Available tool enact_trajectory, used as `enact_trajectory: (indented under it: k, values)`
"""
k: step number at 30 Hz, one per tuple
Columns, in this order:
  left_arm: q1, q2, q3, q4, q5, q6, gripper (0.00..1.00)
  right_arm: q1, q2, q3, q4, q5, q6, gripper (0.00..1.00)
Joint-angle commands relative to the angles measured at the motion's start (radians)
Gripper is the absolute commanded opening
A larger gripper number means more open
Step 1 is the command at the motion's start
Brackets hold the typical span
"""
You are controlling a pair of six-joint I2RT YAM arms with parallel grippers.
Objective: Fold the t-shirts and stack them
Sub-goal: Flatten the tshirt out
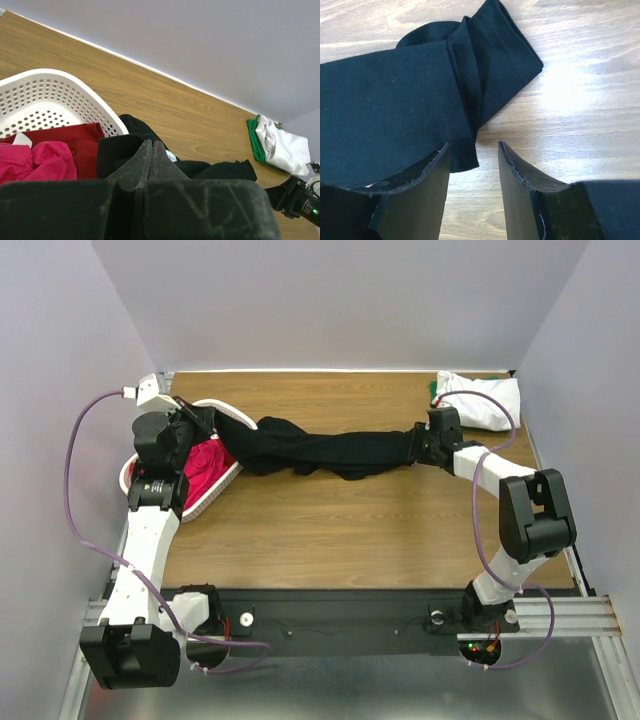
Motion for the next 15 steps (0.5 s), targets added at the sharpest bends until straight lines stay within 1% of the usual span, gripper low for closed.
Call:
enact_trajectory:
  k: [1,10,15]
  values:
    - [0.001,-0.015,-0.007,0.069,0.015,0.01,0.0,-0.009,0.003,-0.006,0.028,-0.048,0.016,0.48]
    - [0.002,-0.018,-0.008,0.069,0.013,0.011,0.0,-0.012,0.033,-0.002,0.028,-0.074,0.036,0.48]
    - [0.002,-0.017,-0.008,0.069,0.013,0.011,0.0,-0.015,0.046,0.007,0.028,-0.074,0.037,0.46]
